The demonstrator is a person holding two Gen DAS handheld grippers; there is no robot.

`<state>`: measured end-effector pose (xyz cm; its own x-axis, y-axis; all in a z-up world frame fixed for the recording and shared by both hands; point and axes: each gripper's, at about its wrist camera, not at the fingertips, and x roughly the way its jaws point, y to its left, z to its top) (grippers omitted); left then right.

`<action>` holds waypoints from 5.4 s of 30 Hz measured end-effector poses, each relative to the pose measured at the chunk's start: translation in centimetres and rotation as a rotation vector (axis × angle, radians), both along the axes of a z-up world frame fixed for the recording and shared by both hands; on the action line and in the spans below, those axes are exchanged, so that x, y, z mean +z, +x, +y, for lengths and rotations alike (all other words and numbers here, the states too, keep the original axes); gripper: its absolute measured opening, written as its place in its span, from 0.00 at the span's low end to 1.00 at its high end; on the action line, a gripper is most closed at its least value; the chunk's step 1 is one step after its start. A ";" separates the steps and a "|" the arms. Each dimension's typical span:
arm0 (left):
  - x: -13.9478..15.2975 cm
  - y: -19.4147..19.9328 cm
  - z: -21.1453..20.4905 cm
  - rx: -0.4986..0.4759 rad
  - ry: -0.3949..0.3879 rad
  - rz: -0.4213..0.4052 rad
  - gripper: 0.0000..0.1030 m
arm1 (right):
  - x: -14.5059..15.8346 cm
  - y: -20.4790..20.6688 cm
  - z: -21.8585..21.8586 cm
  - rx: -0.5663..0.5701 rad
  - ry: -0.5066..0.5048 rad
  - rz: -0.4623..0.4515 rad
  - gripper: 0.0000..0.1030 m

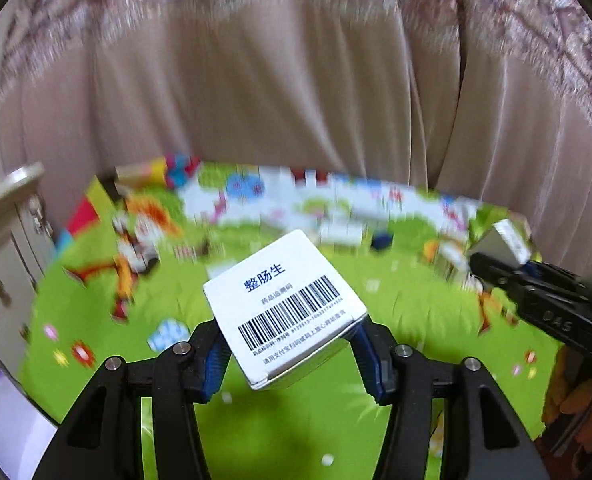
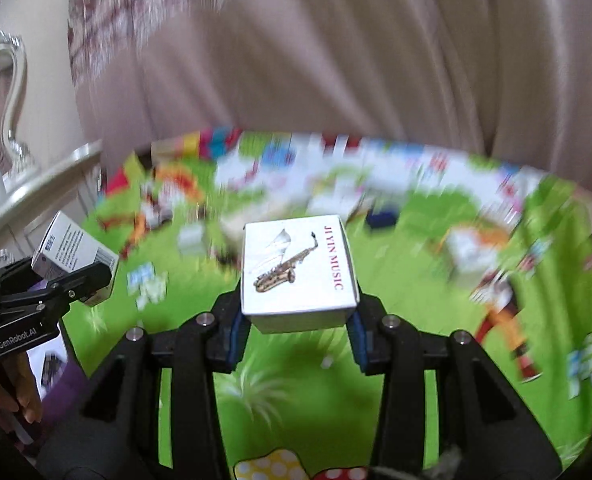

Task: Organize rigid objects
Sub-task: 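Lift both held white boxes and carry them to the storage box, then open both tools to release the white boxes into the storage box, then move both open tools back over the play mat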

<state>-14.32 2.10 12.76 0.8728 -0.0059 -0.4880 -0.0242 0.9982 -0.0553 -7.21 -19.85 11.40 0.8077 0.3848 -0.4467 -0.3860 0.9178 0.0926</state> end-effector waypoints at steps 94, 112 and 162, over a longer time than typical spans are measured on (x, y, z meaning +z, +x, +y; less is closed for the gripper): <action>-10.0 -23.3 28.1 0.785 -0.278 0.253 0.54 | -8.5 -17.2 35.4 0.998 -0.396 0.118 0.45; -10.8 -23.2 27.8 0.782 -0.329 0.321 0.86 | -8.1 -16.0 33.7 0.993 -0.331 0.164 0.79; -10.9 -5.2 13.4 0.373 -0.246 0.345 1.00 | -11.3 15.6 19.7 0.238 -0.254 0.314 0.72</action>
<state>-19.54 15.54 1.85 0.6278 0.1227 -0.7686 -0.4309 0.8772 -0.2119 8.38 -0.16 0.05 0.5211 0.3899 -0.7593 -0.5780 0.8157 0.0222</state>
